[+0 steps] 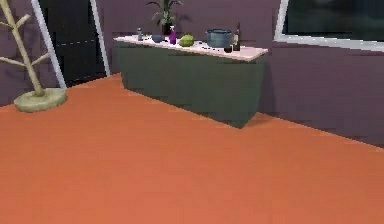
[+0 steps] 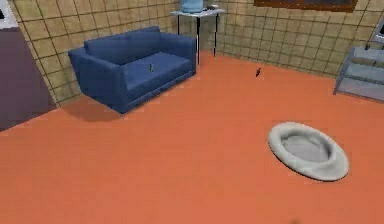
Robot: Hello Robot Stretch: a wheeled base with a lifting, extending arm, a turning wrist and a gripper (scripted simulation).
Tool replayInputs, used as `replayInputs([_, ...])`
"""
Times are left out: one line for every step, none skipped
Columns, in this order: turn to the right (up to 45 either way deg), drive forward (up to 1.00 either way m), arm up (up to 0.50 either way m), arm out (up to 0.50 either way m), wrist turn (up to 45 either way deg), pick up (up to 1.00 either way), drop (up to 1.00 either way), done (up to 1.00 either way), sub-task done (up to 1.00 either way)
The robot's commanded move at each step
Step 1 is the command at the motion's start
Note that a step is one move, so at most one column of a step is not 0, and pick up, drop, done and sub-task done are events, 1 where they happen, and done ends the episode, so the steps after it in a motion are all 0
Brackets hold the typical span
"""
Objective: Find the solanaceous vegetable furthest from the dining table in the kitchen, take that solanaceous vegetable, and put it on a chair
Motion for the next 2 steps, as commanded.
replayInputs([-12.0,0.00,0.00,0.00,0.0,0.00,0.00,0.00,0.00])
replayInputs([0.0,0.25,0.00,0.00,0.0,0.00,0.00,0.00,0.00])
